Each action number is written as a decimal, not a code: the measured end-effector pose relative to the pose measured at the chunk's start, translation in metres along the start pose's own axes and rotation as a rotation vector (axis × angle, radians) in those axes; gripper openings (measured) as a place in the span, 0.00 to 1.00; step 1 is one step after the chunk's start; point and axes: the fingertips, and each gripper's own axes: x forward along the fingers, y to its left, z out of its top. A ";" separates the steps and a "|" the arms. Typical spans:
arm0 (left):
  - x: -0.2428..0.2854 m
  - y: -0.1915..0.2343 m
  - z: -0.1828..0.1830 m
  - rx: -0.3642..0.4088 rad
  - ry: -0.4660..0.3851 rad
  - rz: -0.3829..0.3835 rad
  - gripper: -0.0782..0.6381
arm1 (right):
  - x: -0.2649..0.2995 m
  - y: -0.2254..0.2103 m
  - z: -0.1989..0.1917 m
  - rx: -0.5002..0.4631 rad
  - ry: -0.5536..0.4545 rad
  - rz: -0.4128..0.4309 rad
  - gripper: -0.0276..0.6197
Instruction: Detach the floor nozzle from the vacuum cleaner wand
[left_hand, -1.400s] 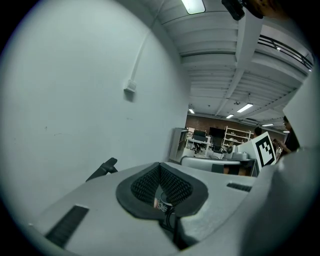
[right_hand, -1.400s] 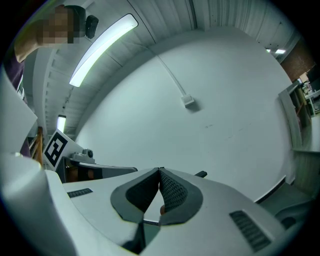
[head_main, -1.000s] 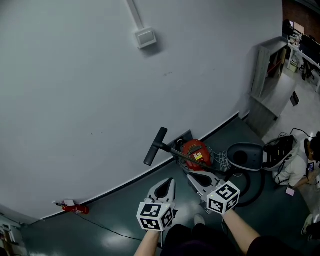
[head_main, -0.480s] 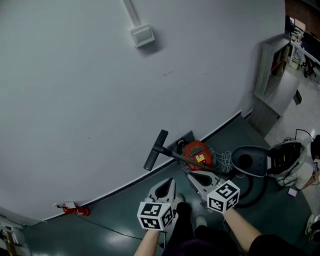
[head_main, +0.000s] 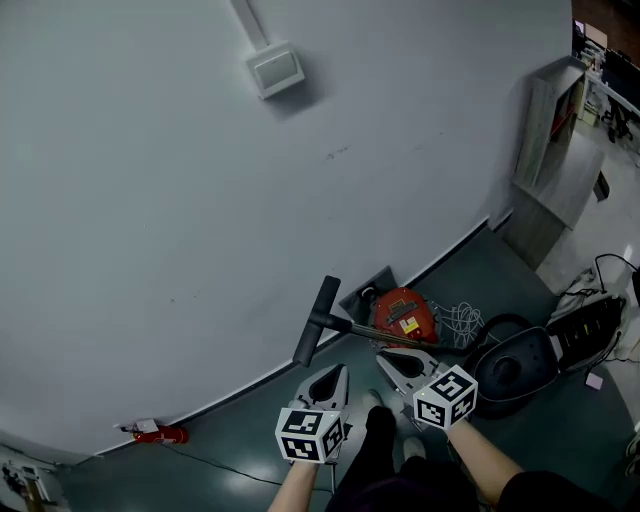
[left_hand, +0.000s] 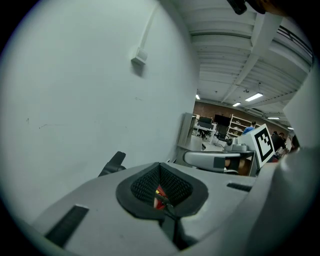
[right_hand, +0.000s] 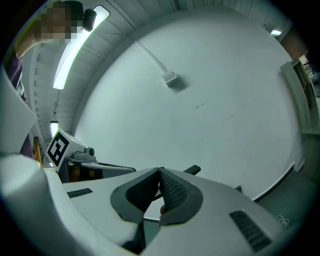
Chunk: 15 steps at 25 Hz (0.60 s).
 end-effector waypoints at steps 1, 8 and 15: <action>0.005 0.006 0.001 0.001 0.006 0.000 0.12 | 0.005 -0.005 0.000 0.008 0.001 -0.005 0.07; 0.030 0.040 0.015 -0.009 0.019 -0.007 0.12 | 0.038 -0.030 0.003 0.045 0.006 -0.019 0.07; 0.048 0.053 0.016 0.048 0.026 -0.082 0.12 | 0.059 -0.041 -0.007 0.033 0.028 -0.015 0.07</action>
